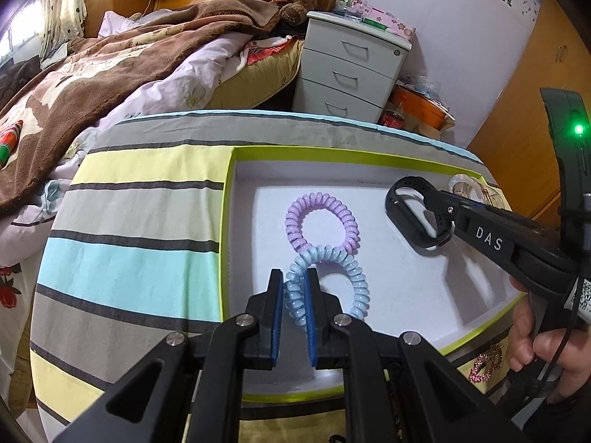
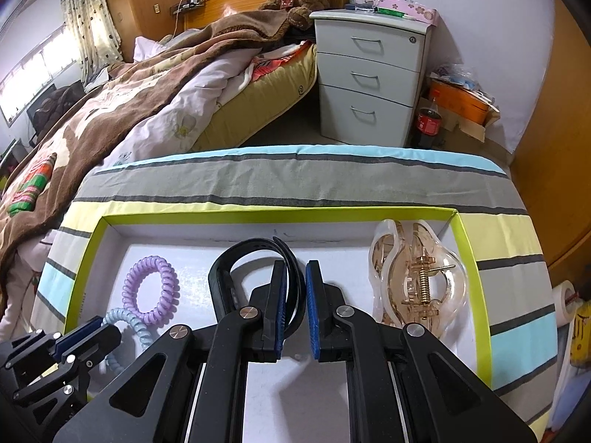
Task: Organize jewelry
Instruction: 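Open both tools to drop the blue coil and watch band in the box, then withdraw both tools from the box toward the remaining jewelry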
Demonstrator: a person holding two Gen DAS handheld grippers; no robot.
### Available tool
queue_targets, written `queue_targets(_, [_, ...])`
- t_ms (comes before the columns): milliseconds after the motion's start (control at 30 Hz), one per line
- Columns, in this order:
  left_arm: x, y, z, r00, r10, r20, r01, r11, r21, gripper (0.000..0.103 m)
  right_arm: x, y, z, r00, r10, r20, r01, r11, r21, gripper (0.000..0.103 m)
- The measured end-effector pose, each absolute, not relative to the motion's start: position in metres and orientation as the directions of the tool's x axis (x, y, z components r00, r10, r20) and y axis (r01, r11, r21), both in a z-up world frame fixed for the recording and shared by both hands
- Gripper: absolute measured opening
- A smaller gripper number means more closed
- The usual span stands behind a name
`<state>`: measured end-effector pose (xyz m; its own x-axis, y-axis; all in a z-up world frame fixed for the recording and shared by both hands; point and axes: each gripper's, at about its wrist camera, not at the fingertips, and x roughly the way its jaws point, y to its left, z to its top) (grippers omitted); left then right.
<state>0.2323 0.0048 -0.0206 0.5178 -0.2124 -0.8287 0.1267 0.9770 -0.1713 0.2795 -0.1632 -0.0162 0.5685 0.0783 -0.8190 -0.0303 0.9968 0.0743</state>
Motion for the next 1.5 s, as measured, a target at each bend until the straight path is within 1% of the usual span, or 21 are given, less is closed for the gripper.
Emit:
queue_targets(433, [0.233,0.003,-0.021,0.515,-0.201,-0.833,0.125,0.979,-0.158,0.013,0.280,-0.165,-0.014,0.571,0.073,-0.818,-0.026,0.997,0.071,0.011])
queue_targets(500, [0.232,0.003,-0.020,0.516,-0.201,-0.833,0.127,0.979,-0.157,0.015,0.280,-0.165,-0.012,0.574,0.079,-0.815,-0.031,0.997,0.074,0.011])
queue_targets(633, [0.232,0.002,-0.019,0.517,-0.211,-0.830,0.135,0.977,-0.164,0.025,0.278,-0.165,-0.011,0.580,0.085,-0.810,-0.038,0.996,0.077,0.016])
queue_targets(733, [0.230,0.002,-0.017,0.522,-0.207,-0.827,0.134,0.978,-0.161,0.033,0.276,-0.165,-0.009,0.589,0.085,-0.804,-0.040,0.996,0.076,0.017])
queue_targets(833, [0.228,0.003,-0.014,0.529,-0.205,-0.824,0.129,0.979,-0.161,0.037,0.273,-0.165,-0.005,0.595,0.084,-0.799,-0.040,0.996,0.076,0.019])
queue_targets(1067, [0.221,0.003,-0.005,0.545,-0.201,-0.814,0.130,0.979,-0.155,0.043,0.264,-0.164,0.004,0.613,0.086,-0.786,-0.046,0.996,0.073,0.020])
queue_targets(1400, [0.209,0.003,0.007,0.561,-0.207,-0.801,0.139,0.978,-0.156,0.046,0.244,-0.164,0.016,0.634,0.108,-0.766,-0.065,0.994,0.087,0.021])
queue_targets(1433, [0.207,0.004,0.009,0.564,-0.209,-0.799,0.142,0.978,-0.155,0.047,0.240,-0.165,0.018,0.638,0.114,-0.762,-0.071,0.993,0.090,0.024])
queue_targets(1467, [0.204,0.004,0.011,0.568,-0.213,-0.795,0.146,0.977,-0.157,0.047,0.237,-0.165,0.020,0.641,0.118,-0.759,-0.074,0.993,0.091,0.031])
queue_targets(1500, [0.201,0.005,0.013,0.571,-0.219,-0.791,0.152,0.975,-0.160,0.048,0.231,-0.168,0.022,0.648,0.125,-0.751,-0.077,0.992,0.098,0.035])
